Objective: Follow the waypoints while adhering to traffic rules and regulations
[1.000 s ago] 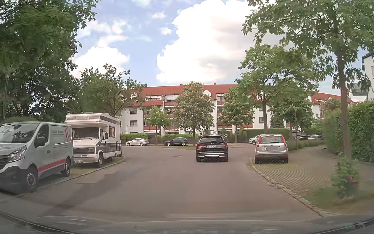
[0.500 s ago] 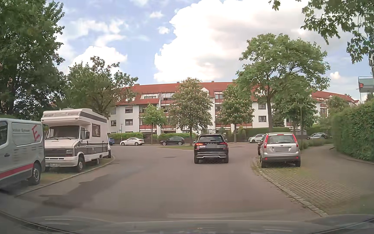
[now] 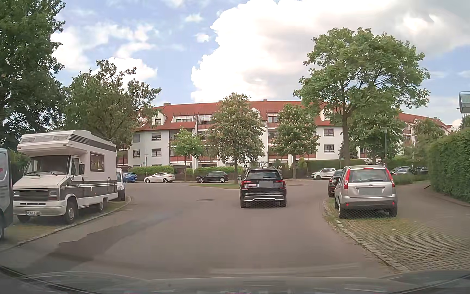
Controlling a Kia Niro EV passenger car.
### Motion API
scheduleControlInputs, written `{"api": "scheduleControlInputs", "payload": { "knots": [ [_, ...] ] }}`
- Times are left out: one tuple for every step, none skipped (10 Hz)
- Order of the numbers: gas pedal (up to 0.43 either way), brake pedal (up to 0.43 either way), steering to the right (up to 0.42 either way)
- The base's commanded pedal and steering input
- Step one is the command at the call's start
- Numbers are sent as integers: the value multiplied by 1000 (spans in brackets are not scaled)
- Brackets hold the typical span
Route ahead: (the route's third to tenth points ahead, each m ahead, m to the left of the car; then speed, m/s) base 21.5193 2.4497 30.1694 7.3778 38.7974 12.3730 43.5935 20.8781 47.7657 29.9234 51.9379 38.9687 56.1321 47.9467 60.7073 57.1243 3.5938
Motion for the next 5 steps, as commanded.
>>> {"api": "scheduleControlInputs", "payload": {
  "knots": [
    [0,171,21],
    [0,165,21],
    [0,159,19],
    [0,37,14],
    [0,24,14]
  ]
}}
